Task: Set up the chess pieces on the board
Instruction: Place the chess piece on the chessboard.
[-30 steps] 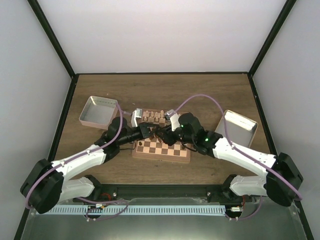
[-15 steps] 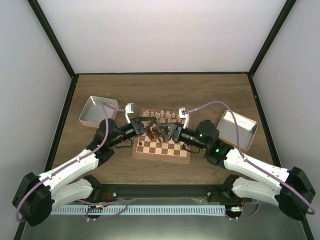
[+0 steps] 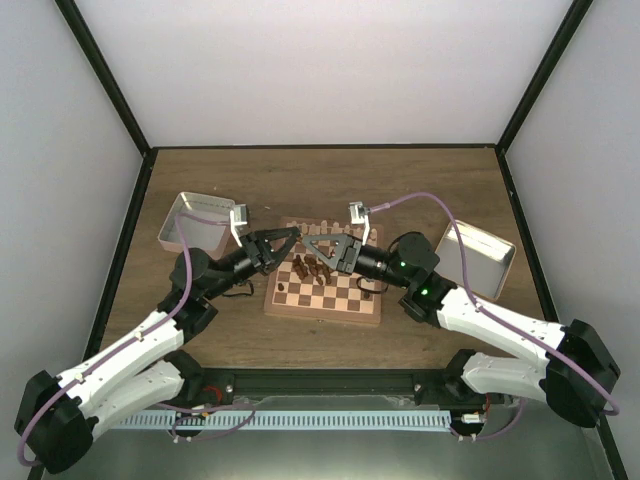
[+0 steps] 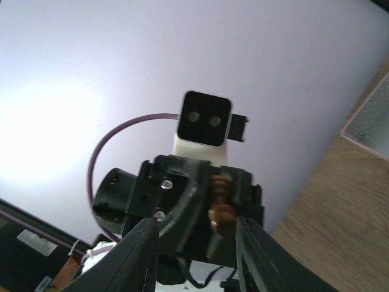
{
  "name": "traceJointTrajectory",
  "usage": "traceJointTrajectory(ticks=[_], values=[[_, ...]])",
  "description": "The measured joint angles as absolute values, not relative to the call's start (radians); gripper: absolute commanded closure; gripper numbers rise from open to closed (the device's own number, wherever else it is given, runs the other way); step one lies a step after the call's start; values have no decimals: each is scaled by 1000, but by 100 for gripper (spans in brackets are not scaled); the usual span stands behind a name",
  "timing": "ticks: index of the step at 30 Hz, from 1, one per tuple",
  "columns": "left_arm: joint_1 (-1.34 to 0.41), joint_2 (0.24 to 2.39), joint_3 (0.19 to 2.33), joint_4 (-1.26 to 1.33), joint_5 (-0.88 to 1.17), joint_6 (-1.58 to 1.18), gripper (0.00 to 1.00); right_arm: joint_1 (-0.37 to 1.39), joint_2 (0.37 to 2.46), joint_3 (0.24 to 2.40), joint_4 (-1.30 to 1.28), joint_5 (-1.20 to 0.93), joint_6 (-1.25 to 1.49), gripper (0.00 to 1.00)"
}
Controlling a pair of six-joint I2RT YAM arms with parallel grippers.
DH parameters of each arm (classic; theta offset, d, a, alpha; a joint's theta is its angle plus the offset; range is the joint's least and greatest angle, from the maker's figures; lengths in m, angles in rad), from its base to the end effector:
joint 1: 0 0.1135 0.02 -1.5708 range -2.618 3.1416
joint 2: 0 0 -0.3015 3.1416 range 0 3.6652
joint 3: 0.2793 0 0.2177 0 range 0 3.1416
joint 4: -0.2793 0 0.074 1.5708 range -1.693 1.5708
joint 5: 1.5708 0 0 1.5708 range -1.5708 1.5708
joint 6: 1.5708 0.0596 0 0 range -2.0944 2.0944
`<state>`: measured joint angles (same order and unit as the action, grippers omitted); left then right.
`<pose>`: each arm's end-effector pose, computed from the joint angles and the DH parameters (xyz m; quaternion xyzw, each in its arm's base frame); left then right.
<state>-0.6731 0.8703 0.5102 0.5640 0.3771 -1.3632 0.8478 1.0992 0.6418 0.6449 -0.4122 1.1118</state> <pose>0.1188 -0.1228 0.3526 -0.0730 0.6329 -0.7104 0.2991 0.1301 0.1835 0.3675 -0.0741 0.6396 0.6988 0.3117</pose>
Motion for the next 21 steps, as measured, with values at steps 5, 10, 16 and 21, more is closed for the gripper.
traceJointTrajectory(ticks=[5,10,16,21], values=[[-672,852,510,566,353,-1373,93,847,1141,690,659,-458,1124,74],[-671,852,508,567,337,-1377,93,843,1162,693,666,-465,1139,71],[-666,856,498,567,321,-1379,93,842,1177,704,662,-466,1142,62],[-665,857,495,564,315,-1375,93,842,1182,708,645,-460,1139,69]])
